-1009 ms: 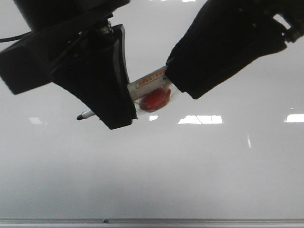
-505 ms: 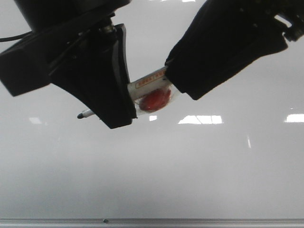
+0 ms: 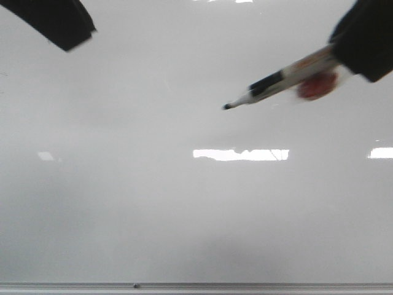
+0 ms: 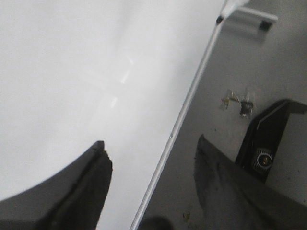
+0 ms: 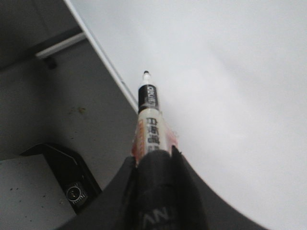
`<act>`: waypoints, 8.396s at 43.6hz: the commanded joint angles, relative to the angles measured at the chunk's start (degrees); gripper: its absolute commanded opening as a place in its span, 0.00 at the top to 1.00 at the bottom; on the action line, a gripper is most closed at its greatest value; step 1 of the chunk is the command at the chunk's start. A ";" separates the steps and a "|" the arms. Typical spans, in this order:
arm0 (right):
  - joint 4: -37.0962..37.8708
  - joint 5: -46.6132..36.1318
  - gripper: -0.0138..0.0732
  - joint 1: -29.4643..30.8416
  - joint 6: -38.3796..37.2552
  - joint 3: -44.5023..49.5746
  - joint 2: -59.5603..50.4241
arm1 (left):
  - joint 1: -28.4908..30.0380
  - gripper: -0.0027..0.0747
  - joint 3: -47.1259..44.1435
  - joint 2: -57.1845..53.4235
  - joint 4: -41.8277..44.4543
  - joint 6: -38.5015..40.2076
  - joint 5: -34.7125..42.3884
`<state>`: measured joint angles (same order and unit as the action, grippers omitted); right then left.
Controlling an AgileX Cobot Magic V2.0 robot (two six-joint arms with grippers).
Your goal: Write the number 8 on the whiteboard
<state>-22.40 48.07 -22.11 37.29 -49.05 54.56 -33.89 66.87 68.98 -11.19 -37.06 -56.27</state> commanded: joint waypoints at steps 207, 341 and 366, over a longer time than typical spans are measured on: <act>-4.10 18.31 0.31 -1.26 10.06 -15.59 7.77 | -11.50 0.93 4.55 8.87 -17.03 -13.86 6.07; 14.22 4.49 0.49 5.91 -29.07 -2.93 -15.25 | 25.17 0.49 -4.95 -8.74 13.69 34.86 19.52; 24.07 5.54 0.49 5.91 -38.35 0.96 -22.06 | 20.16 0.49 -20.58 -33.67 11.89 34.86 13.90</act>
<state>0.76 56.93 -16.56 -0.86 -46.64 32.36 -13.36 45.55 36.19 1.17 -2.26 -46.43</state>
